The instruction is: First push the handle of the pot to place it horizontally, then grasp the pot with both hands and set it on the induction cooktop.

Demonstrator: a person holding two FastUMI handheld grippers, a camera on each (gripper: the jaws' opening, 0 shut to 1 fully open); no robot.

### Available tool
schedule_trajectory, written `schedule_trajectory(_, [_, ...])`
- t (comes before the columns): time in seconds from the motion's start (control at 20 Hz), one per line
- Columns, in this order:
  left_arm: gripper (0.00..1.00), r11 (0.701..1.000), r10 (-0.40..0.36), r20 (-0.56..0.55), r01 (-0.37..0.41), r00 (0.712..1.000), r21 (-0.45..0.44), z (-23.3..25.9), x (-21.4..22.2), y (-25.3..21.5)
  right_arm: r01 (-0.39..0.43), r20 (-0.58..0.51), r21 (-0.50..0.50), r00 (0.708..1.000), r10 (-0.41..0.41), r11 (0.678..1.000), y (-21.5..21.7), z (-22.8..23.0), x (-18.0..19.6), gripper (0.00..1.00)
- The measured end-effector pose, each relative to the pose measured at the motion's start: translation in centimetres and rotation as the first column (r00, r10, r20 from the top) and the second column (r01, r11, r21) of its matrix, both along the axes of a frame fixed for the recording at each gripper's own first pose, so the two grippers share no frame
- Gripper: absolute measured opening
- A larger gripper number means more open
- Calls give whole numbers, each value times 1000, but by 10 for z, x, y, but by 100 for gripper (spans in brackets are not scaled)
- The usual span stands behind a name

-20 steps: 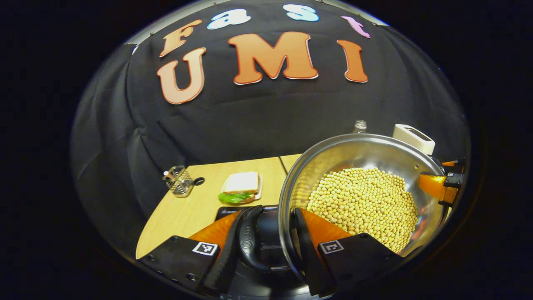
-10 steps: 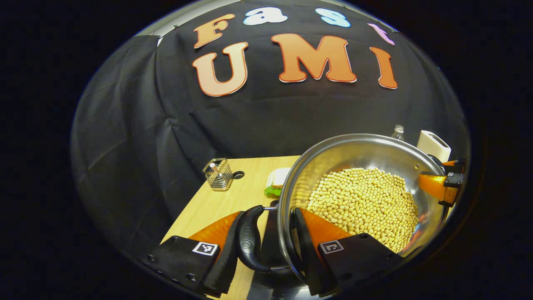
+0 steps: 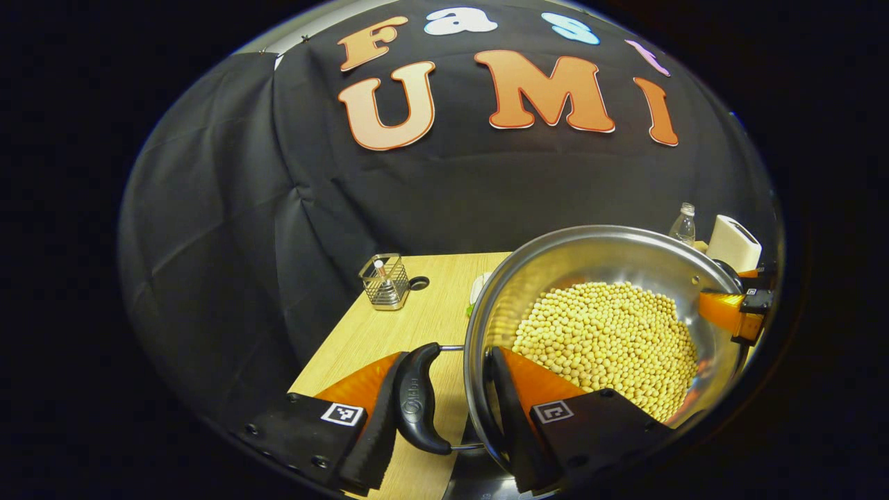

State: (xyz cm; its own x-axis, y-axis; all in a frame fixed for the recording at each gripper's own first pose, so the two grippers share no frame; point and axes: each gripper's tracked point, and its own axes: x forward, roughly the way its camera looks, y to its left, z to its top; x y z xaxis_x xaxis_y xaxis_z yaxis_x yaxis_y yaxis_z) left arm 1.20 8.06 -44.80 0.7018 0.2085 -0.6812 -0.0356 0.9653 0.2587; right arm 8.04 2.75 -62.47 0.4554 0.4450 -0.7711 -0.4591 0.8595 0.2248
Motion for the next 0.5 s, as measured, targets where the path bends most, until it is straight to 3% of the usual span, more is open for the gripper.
schedule_trajectory(0.15, [71,1000,5,-20,-5,1000,-11,-1,0,0,-6,-18,-13,1000,5,1000,2,-2,0,65])
schedule_trajectory(0.3, [77,1000,16,-45,-17,999,-20,0,-1,-1,-9,-33,-19,999,8,1000,1,0,1,65])
schedule_trajectory(0.5, [72,999,22,-67,-24,998,-24,0,-3,-2,-12,-53,-33,999,10,999,-3,2,1,65])
